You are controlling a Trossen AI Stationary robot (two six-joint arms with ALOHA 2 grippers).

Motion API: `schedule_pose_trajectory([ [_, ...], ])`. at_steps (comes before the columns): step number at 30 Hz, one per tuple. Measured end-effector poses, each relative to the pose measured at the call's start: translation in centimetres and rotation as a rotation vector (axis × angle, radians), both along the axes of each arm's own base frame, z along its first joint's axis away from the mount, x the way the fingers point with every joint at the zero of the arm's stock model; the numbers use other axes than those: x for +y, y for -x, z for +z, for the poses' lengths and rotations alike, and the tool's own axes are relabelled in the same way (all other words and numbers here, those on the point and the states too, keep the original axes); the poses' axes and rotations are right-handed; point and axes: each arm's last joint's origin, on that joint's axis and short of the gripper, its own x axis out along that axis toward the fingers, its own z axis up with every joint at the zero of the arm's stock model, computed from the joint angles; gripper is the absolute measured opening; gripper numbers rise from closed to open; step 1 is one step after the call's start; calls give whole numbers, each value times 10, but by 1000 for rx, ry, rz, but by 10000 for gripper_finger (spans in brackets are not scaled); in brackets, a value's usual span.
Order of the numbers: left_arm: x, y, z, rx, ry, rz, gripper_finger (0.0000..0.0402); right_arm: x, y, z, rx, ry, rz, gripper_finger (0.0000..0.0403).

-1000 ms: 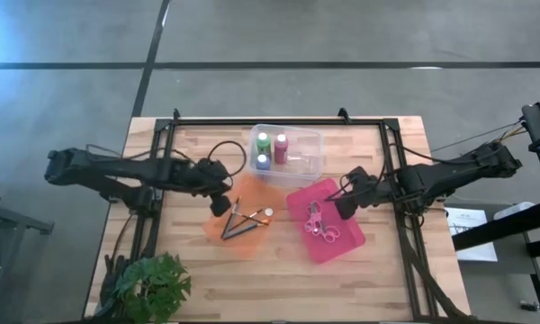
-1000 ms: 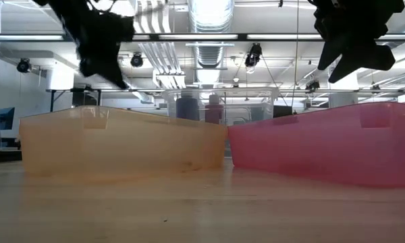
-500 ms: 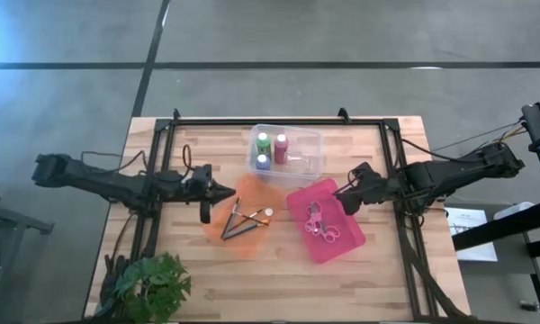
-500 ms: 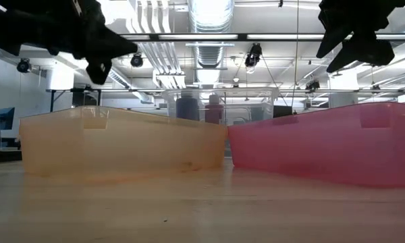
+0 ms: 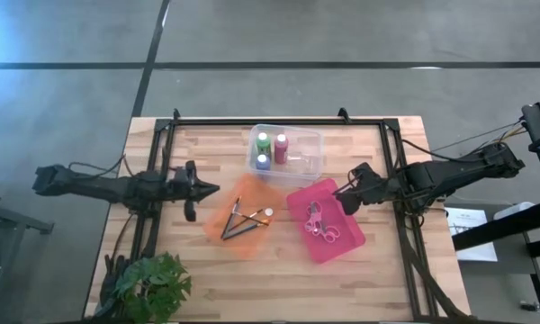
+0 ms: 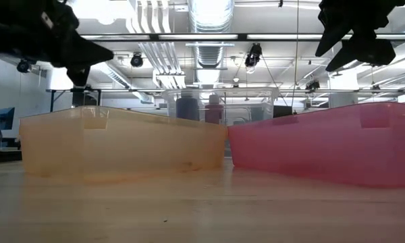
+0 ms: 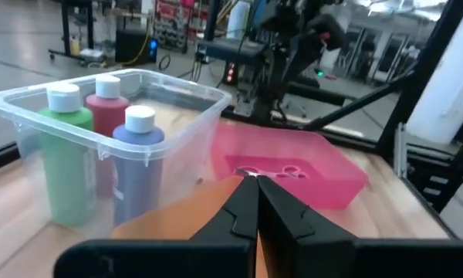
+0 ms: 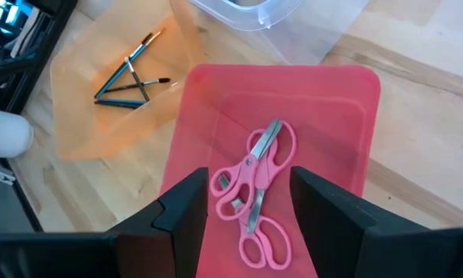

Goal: Pick & Place Paint Supplies
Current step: Return to Home Position

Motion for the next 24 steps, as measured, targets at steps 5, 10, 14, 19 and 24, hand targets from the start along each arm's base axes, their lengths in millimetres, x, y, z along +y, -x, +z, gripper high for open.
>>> schedule_pose_trajectory([
  [5, 1, 15, -9, -26, -9, 3, 10, 0, -1, 0, -2, 0, 0, 178],
  [10, 3, 27, -15, 30, -60, 17, 10, 0, -2, 0, -14, 12, -6, 178],
  [14, 4, 37, -15, 24, -110, 43, 10, 1, -4, 2, -46, 14, -1, 178],
  [19, 5, 43, -16, 25, -116, 49, 10, 1, -7, 4, -78, 14, 4, 178],
  [24, 5, 42, -20, 39, -117, 57, 10, 2, -8, 4, -84, 30, 26, 178],
])
